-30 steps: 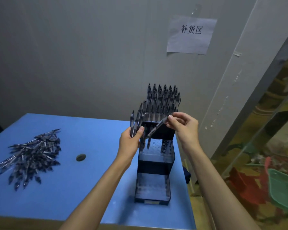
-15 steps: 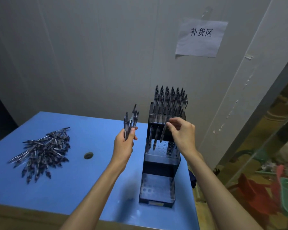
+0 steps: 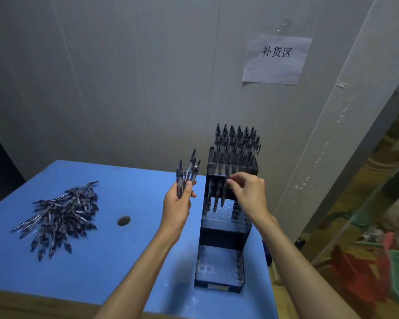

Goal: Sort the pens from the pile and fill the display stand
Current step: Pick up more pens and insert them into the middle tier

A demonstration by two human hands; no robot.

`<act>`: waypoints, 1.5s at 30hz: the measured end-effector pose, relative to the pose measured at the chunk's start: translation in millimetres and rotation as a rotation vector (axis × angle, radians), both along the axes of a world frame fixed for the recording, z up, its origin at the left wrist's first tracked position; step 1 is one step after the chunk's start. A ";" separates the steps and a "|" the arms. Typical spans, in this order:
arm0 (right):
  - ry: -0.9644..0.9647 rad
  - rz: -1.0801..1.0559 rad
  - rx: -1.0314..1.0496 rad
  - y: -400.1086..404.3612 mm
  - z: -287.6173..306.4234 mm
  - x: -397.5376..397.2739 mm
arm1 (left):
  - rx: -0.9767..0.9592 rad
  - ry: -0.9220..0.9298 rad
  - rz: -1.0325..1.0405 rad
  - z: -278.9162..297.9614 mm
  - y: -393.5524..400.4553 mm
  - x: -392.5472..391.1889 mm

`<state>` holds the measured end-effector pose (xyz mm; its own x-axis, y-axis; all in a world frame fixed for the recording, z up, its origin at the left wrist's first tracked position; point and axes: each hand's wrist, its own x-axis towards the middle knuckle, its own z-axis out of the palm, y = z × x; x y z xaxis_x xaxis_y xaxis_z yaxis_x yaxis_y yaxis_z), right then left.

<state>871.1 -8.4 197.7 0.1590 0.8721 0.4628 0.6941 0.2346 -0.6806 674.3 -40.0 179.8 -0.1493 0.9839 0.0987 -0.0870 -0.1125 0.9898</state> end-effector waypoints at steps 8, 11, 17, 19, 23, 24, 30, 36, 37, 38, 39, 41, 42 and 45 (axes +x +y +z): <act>-0.011 0.002 -0.108 -5.1 -20.9 -0.7 | 0.000 0.002 -0.040 1.0 -2.6 1.7; -0.019 0.019 -0.130 -3.6 -17.0 0.0 | -0.001 -0.009 -0.053 0.5 -2.7 5.1; -0.027 0.002 -0.049 -12.2 -0.3 7.4 | -0.030 -0.025 -0.076 1.1 -2.2 14.1; 0.038 0.041 -0.021 -18.4 11.3 5.9 | -0.038 -0.019 -0.074 2.8 -2.3 19.3; 0.171 0.160 -0.072 -27.7 30.1 -0.9 | -0.023 -0.030 -0.099 3.4 -2.4 31.7; 0.186 0.171 -0.086 -28.4 31.8 -1.9 | -0.025 -0.029 -0.108 3.1 -2.3 34.8; 0.312 0.173 -0.150 -28.1 29.9 -0.9 | 0.000 -0.015 -0.134 1.0 -3.2 46.7; 0.654 0.146 -0.189 -24.1 38.6 11.8 | -0.042 0.035 0.014 -1.8 0.9 36.6; 0.620 0.114 -0.167 -22.3 40.2 16.4 | -0.049 0.051 0.035 -4.0 2.8 32.7; 0.559 0.082 -0.135 -20.7 41.1 21.2 | -0.057 0.062 0.047 -6.4 4.3 28.7; 0.475 0.047 -0.097 -19.3 41.5 25.4 | -0.063 0.067 0.054 -9.1 5.8 25.1; 0.283 -0.006 -0.022 -16.9 40.8 31.2 | -0.069 0.075 0.059 -13.3 7.1 19.7; 0.202 -0.016 0.004 -15.8 39.6 32.5 | -0.064 0.079 0.055 -14.2 6.9 18.1; 0.085 -0.014 0.033 -14.0 33.5 30.4 | -0.038 0.074 0.038 -14.6 6.4 16.0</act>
